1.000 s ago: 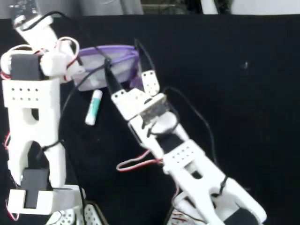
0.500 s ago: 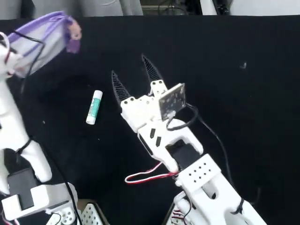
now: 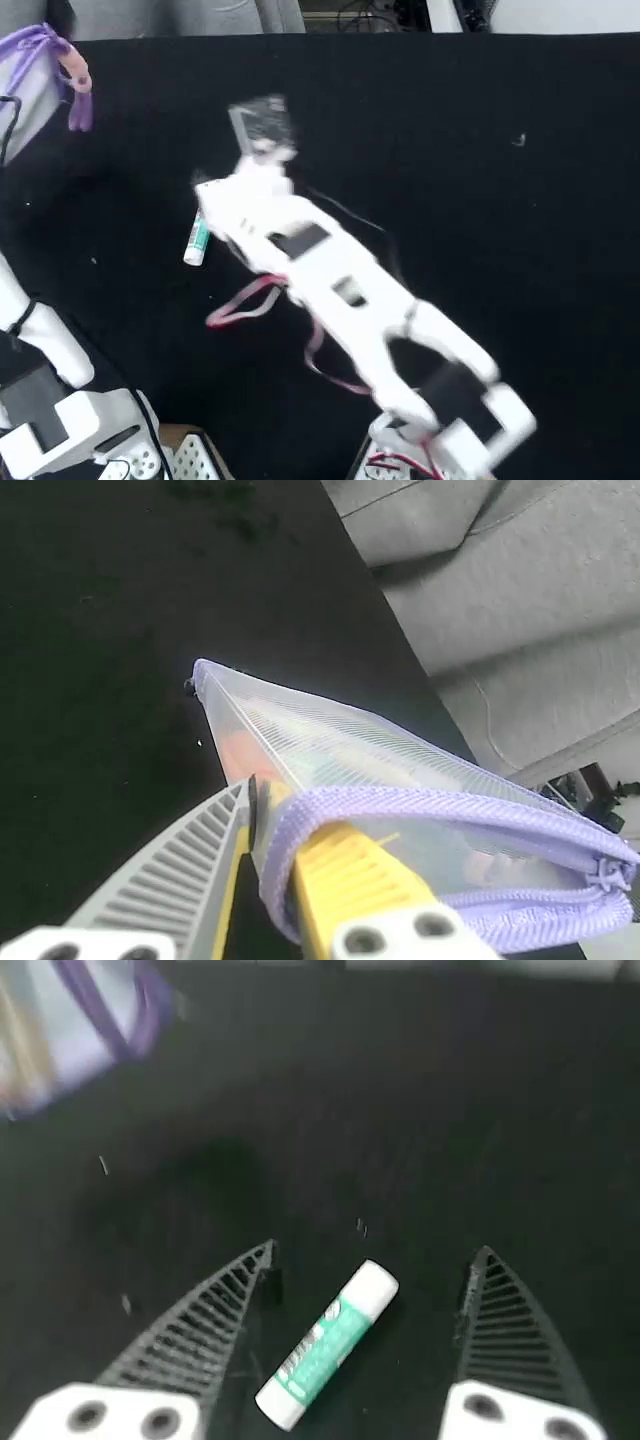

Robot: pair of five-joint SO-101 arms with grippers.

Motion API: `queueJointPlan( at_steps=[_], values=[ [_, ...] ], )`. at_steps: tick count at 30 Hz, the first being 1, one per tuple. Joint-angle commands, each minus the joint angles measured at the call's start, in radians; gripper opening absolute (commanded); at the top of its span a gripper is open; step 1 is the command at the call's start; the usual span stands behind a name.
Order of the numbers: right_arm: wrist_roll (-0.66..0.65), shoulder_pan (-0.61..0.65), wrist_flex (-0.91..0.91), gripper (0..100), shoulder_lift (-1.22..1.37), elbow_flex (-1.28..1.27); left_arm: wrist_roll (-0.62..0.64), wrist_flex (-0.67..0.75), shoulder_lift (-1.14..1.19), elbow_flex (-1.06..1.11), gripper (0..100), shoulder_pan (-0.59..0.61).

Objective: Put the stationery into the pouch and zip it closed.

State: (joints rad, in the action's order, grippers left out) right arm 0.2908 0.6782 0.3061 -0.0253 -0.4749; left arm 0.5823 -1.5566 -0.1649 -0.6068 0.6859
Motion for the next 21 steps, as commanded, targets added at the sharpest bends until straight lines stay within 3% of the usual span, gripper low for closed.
queueJointPlan(
  at_steps=[1, 9, 21],
  values=[
    [0.011, 0.02, 0.16, 27.8, 0.191, 0.315, 0.012, 0.034, -0.012, -0.061, 3, 0.01],
    [0.189, 0.014, 0.453, 27.8, 0.549, 0.739, 0.012, 0.028, -0.011, -0.061, 3, 0.01],
    [0.242, 0.015, 0.815, 27.6, 0.954, 1.302, 0.012, 0.029, -0.011, -0.048, 3, 0.004]
  ],
)
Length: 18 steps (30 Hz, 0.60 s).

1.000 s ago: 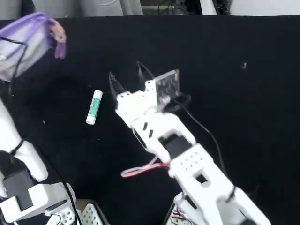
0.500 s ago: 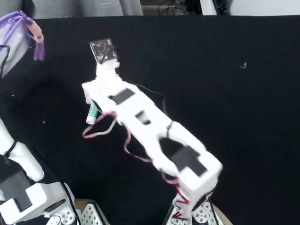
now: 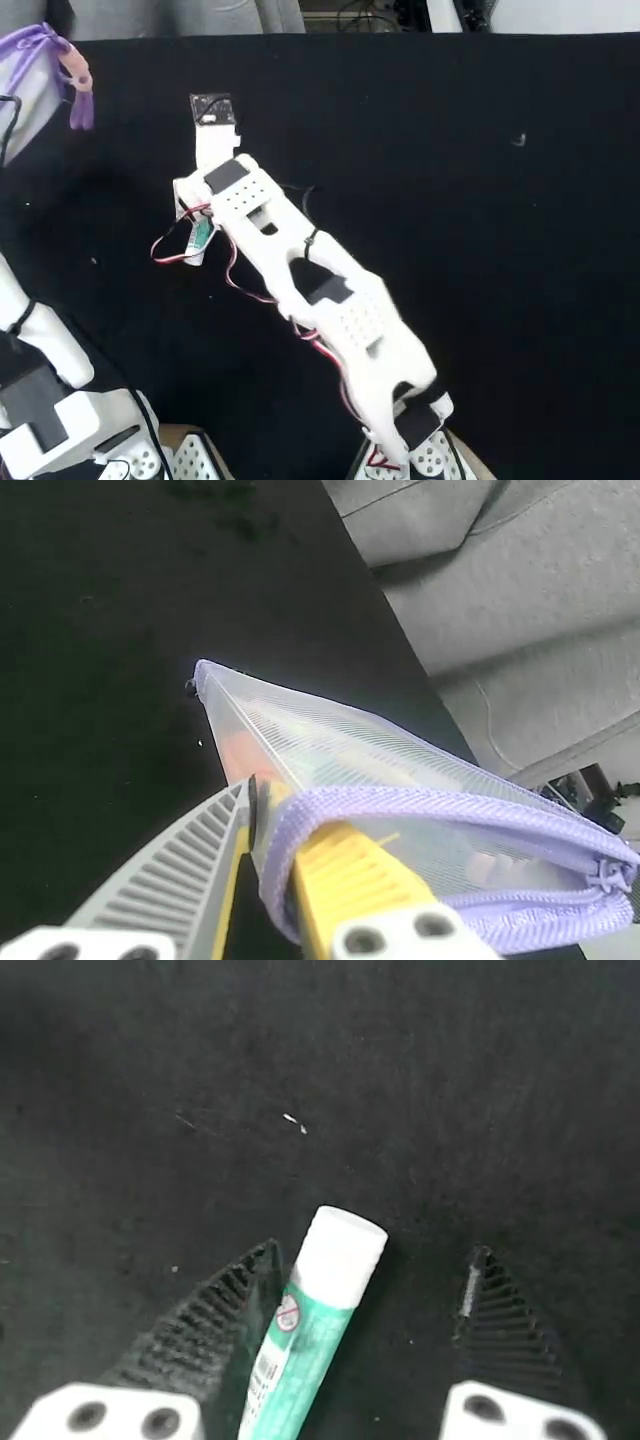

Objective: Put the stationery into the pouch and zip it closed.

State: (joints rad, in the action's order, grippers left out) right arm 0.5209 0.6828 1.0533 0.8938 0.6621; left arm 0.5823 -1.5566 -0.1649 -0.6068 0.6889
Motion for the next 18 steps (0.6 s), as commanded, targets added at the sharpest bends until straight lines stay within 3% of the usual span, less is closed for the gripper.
queueJointPlan(
  at_steps=[1, 8, 14, 18],
  values=[
    [0.012, 0.011, 0.092, 26.5, 0.067, 0.213, 0.012, 0.034, -0.011, -0.036, 3, 0.001],
    [0.005, 0.008, 0.258, 1.0, 0.271, 0.567, 0.012, 0.034, -0.012, -0.022, 3, -0.001],
    [-0.009, -0.002, 0.416, 1.9, 0.384, 0.868, 0.012, 0.031, -0.012, -0.019, 3, -0.047],
    [-0.112, -0.058, 0.496, 1.1, 0.383, 1.017, 0.011, 0.026, -0.02, -0.019, 3, -0.091]
  ],
)
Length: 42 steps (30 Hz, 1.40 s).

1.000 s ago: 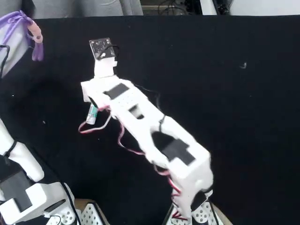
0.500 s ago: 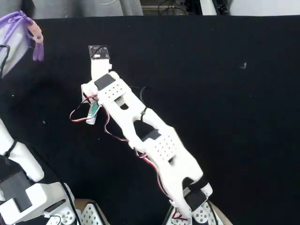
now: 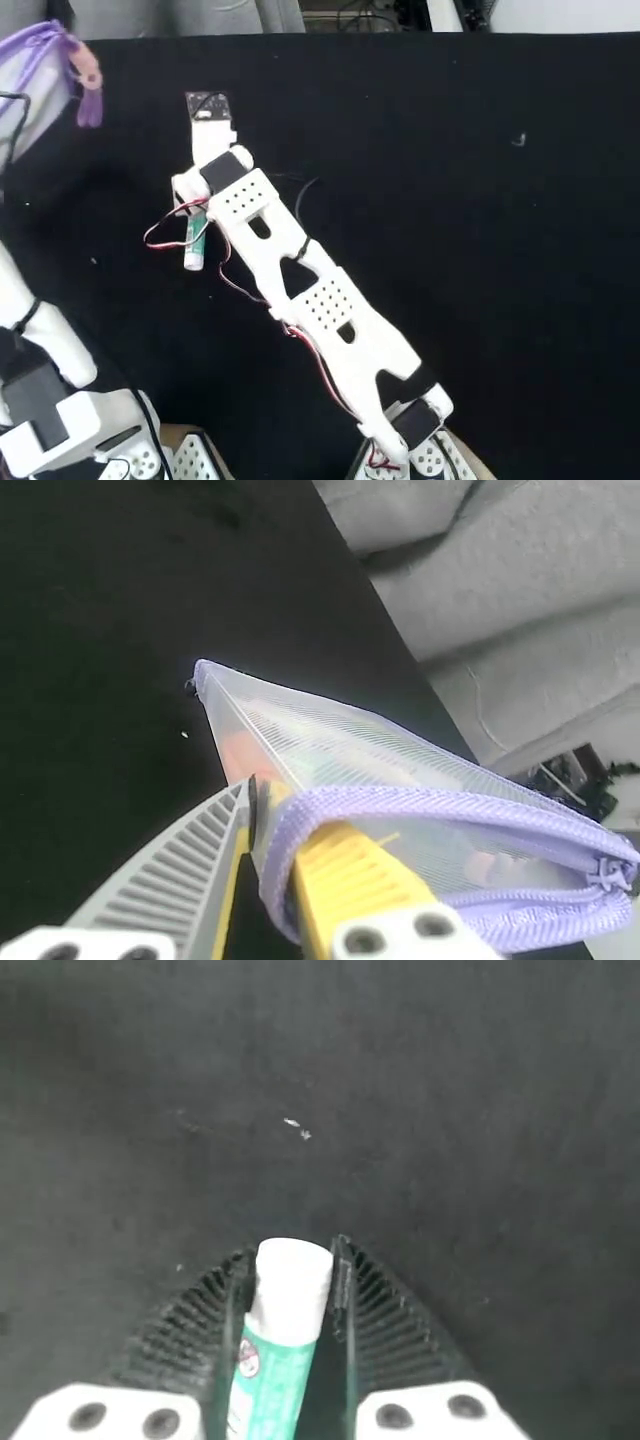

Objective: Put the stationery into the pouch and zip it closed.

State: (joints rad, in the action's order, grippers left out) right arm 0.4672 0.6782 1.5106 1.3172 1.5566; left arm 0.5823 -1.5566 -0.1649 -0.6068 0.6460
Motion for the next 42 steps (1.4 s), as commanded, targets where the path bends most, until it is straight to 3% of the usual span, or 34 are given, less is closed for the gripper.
queueJointPlan(
  at_steps=[1, 7, 16, 28, 34, 42],
  values=[
    [-0.066, -0.075, 0.038, 1.1, -0.07, 0.11, 0.011, 0.025, -0.021, -0.021, 3, -0.062],
    [-0.074, -0.201, 0.064, 1.1, -0.214, 0.117, 0.009, -0.014, -0.021, -0.038, 3, -0.154],
    [-0.075, -0.33, 0.132, 1.1, -0.446, 0.114, 0.008, -0.203, -0.021, -0.211, 3, -0.308],
    [-0.075, -0.41, 0.255, 1.1, -0.808, 0.11, 0.008, -0.204, -0.021, -0.145, 3, -0.473],
    [-0.075, -0.434, 0.258, 1.1, -0.929, 0.102, 0.008, -0.204, -0.021, -0.136, 3, -0.499],
    [-0.077, -0.428, 0.256, 1.1, -1.178, -0.17, 0.009, -0.204, -0.021, -0.091, 3, -0.564]
  ],
)
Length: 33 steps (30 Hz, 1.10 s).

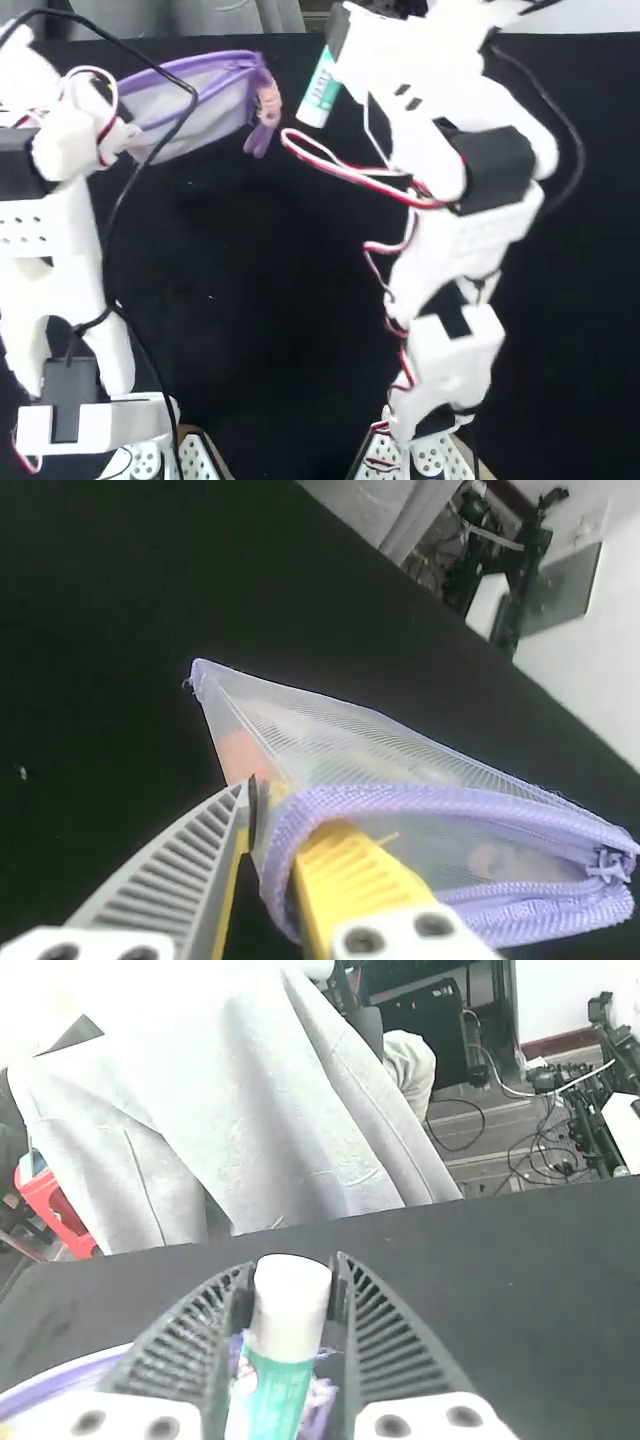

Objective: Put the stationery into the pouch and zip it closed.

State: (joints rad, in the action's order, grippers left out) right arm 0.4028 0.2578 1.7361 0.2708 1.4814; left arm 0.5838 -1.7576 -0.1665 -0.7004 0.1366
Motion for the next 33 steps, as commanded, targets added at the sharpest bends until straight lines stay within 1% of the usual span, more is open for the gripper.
queueJointPlan(
  at_steps=[1, 7, 12, 15, 20, 33],
  values=[
    [-0.012, -0.008, 0.031, 1.1, -0.17, -0.131, 0.008, -0.003, -0.02, 0.005, 3, -0.068],
    [-0.014, -0.008, 0.025, 1.1, -0.308, -0.292, 0.008, -0.003, -0.02, 0.03, 3, -0.124],
    [-0.071, -0.008, -0.021, 1.1, -0.315, -0.354, 0.011, -0.003, -0.02, 0.038, 3, -0.18],
    [-0.077, -0.008, -0.057, 1.1, -0.317, -0.4, 0.011, -0.003, -0.02, 0.038, 3, -0.199],
    [-0.077, -0.008, -0.087, 1.1, -0.325, -0.475, 0.011, -0.003, -0.02, 0.038, 3, -0.199],
    [-0.069, -0.008, -0.052, 1.1, -0.441, -0.521, 0.011, -0.003, -0.02, 0.045, 3, -0.197]
  ],
)
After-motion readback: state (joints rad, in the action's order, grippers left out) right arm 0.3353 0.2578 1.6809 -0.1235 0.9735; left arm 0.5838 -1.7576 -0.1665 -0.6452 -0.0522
